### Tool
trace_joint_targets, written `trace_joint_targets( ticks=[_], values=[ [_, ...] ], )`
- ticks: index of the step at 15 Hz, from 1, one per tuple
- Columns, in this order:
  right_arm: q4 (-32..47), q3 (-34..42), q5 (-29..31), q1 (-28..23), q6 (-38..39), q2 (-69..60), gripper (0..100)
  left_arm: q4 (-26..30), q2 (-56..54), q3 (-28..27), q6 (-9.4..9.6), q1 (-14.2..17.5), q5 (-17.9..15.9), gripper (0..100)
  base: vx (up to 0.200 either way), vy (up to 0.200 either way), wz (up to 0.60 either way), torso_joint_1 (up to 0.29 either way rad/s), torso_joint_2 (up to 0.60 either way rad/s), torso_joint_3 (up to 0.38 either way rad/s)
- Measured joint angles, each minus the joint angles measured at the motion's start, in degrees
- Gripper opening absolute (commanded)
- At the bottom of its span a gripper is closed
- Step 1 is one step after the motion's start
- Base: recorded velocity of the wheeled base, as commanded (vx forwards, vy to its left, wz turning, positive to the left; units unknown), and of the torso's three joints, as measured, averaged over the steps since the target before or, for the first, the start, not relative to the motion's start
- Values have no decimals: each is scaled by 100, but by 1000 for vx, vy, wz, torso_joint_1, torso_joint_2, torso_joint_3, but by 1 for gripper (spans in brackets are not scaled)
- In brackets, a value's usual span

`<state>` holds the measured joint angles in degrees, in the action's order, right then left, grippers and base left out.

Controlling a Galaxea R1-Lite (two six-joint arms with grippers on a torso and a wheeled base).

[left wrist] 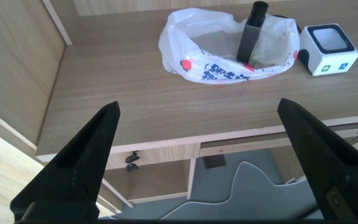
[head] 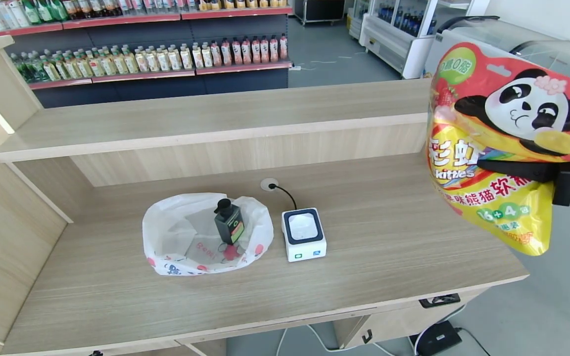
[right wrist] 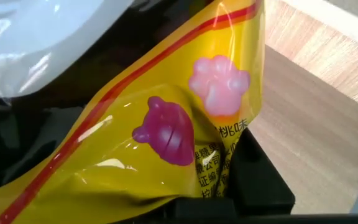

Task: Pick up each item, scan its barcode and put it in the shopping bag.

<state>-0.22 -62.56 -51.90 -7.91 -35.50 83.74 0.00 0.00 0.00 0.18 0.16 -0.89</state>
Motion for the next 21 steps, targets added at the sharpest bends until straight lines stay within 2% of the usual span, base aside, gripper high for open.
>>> trace_joint_targets(
  ticks=[5,8,10,11,12,15,16,17,18,20,21],
  values=[
    [-49,18,-317,-380,859,7,0,0,2,0,-2,0,0,100,0,0,0,0,0,0],
    [-304,24,-321,-410,887,-88,0,0,2,0,0,0,0,100,0,0,0,0,0,0],
    [-681,22,-319,-295,1189,-99,0,0,2,0,0,5,0,100,0,0,0,0,0,0],
    [-1023,22,-321,-123,1684,-99,0,0,0,0,0,2,0,100,0,0,0,0,0,0],
    [-1442,24,-321,72,2499,-96,0,0,2,0,0,2,2,100,0,0,0,0,0,0],
    [-2983,157,-301,892,5293,-61,0,0,0,0,-2,0,0,100,0,0,0,0,0,0],
    [-3287,251,-286,1193,5636,-30,0,0,0,0,0,0,0,100,0,0,0,0,0,0],
    [-3361,377,-134,1447,5658,28,0,0,0,0,0,-2,0,100,0,0,0,0,0,0],
    [-3405,474,395,1662,5331,143,0,0,2,0,0,0,2,100,0,0,0,0,0,0],
    [-3660,564,1965,2022,4623,472,0,0,2,0,0,0,0,100,0,0,0,0,0,0],
    [-4159,564,2697,2227,4474,680,0,0,2,0,0,0,0,100,0,0,0,0,0,0]
  ],
)
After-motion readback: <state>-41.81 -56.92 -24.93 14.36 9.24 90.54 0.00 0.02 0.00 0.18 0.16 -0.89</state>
